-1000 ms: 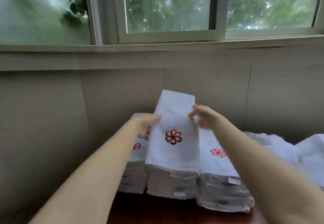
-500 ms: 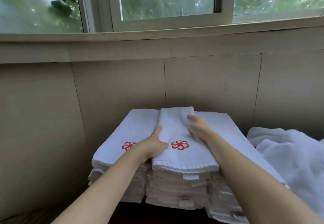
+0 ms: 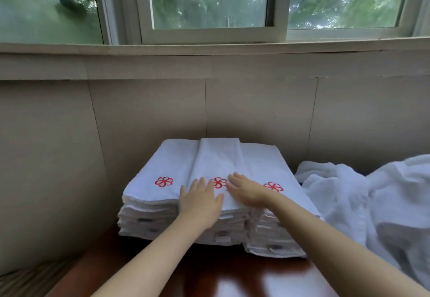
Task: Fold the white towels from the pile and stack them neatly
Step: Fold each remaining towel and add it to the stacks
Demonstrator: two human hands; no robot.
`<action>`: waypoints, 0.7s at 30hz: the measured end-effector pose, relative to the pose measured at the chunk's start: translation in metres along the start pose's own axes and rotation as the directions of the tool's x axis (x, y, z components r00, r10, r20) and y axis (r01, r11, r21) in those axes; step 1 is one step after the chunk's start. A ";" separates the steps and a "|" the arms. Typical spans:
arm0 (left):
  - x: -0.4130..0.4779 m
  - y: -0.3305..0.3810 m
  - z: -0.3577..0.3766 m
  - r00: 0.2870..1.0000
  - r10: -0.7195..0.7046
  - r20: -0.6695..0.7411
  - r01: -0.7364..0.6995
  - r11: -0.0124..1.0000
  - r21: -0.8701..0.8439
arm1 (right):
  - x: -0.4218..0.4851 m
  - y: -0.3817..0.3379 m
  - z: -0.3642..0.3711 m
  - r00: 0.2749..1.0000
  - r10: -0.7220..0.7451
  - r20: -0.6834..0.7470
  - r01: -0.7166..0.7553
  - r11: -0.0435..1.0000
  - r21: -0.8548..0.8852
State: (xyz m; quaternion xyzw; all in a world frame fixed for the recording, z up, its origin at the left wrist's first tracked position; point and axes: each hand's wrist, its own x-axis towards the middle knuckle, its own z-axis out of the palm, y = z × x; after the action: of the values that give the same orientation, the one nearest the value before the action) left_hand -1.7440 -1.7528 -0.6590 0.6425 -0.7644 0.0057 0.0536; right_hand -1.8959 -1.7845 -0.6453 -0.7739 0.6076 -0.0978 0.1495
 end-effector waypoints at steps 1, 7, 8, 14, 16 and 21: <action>-0.008 0.002 -0.002 1.000 -0.013 -0.002 0.013 1.000 0.012 | -0.020 0.002 -0.002 1.000 -0.013 0.016 0.013 0.999 0.037; -0.067 0.037 -0.001 1.000 0.027 0.000 -0.027 0.999 -0.024 | -0.145 0.036 -0.015 0.997 0.031 -0.075 -0.026 0.997 0.068; -0.076 0.048 0.000 0.999 0.045 -0.007 -0.045 0.998 -0.042 | -0.167 0.047 -0.020 0.993 0.060 -0.101 -0.053 0.996 0.079; -0.111 0.135 -0.006 0.977 0.191 -0.092 -0.203 0.968 -0.147 | -0.283 0.124 -0.052 0.874 0.308 -0.377 -0.227 0.943 0.243; -0.117 0.169 -0.009 0.958 0.272 -0.094 -0.287 0.928 -0.235 | -0.310 0.148 -0.061 0.759 0.371 -0.536 -0.295 0.929 0.225; -0.121 0.255 0.000 0.898 0.440 -0.019 -0.397 0.789 -0.468 | -0.359 0.204 -0.086 0.504 0.531 -0.681 -0.599 0.783 0.167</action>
State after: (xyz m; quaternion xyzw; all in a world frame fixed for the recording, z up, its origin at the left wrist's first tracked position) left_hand -1.9745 -1.5897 -0.6546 0.4252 -0.8684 -0.1930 0.1670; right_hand -2.1978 -1.4903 -0.6252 -0.4418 0.8394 -0.2997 -0.1021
